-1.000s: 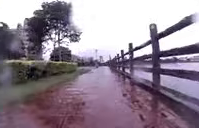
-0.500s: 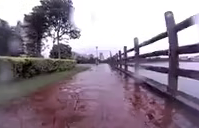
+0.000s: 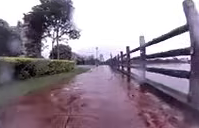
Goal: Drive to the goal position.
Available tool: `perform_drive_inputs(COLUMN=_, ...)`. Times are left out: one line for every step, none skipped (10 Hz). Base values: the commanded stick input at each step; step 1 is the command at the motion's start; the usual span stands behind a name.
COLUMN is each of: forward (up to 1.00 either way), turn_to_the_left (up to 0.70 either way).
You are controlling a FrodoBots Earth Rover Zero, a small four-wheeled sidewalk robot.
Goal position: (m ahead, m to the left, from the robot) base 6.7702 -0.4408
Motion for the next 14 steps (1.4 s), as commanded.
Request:
perform_drive_inputs(forward=1.0, turn_to_the_left=0.0)
perform_drive_inputs(forward=1.0, turn_to_the_left=0.0)
perform_drive_inputs(forward=1.0, turn_to_the_left=0.0)
perform_drive_inputs(forward=1.0, turn_to_the_left=0.0)
perform_drive_inputs(forward=1.0, turn_to_the_left=0.0)
perform_drive_inputs(forward=1.0, turn_to_the_left=0.0)
perform_drive_inputs(forward=1.0, turn_to_the_left=0.0)
perform_drive_inputs(forward=1.0, turn_to_the_left=0.0)
perform_drive_inputs(forward=1.0, turn_to_the_left=0.0)
perform_drive_inputs(forward=1.0, turn_to_the_left=0.0)
perform_drive_inputs(forward=1.0, turn_to_the_left=0.0)
perform_drive_inputs(forward=1.0, turn_to_the_left=0.0)
perform_drive_inputs(forward=1.0, turn_to_the_left=0.0)
perform_drive_inputs(forward=1.0, turn_to_the_left=0.0)
